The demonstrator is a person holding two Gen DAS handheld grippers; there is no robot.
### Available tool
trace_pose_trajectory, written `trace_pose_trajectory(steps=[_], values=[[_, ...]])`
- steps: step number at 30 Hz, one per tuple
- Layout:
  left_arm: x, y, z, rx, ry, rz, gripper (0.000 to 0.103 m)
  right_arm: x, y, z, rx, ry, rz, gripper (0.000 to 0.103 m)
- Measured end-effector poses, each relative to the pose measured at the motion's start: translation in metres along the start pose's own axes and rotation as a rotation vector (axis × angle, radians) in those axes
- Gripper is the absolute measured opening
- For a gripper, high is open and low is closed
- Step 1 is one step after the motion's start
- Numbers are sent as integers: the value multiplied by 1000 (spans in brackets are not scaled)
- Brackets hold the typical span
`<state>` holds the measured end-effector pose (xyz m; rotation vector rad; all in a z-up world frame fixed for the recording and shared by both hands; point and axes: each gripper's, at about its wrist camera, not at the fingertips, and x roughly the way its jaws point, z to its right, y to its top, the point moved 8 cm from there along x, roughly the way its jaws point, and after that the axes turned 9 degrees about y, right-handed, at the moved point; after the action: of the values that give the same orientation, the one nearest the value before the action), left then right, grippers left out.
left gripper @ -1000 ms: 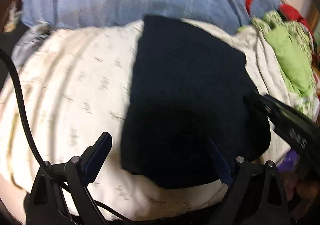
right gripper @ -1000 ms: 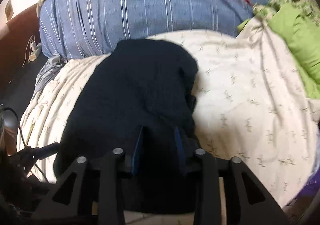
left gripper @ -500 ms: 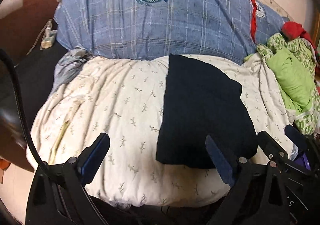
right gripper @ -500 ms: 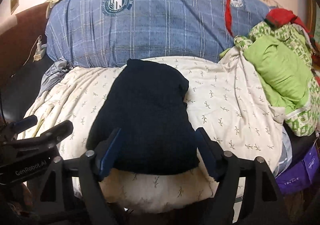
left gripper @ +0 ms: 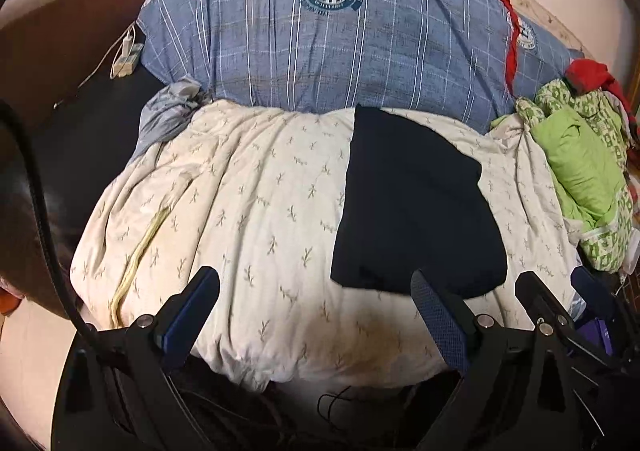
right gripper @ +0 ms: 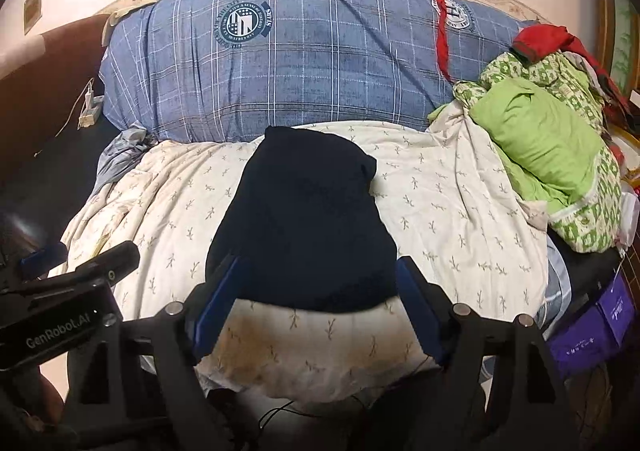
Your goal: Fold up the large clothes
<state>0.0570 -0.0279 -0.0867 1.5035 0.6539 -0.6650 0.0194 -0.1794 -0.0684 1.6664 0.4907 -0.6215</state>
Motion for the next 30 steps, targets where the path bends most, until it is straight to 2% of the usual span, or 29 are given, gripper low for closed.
trace_pose_trajectory(steps=[7, 14, 30], values=[[3, -10, 2, 2, -41, -26, 97, -6, -8, 1, -16, -21, -17, 79], [-3, -12, 12, 68, 30, -2, 97, -11, -10, 8, -9, -34, -13, 79], [-3, -15, 10, 78, 25, -11, 97, -15, -14, 16, 10, -19, -8, 79]])
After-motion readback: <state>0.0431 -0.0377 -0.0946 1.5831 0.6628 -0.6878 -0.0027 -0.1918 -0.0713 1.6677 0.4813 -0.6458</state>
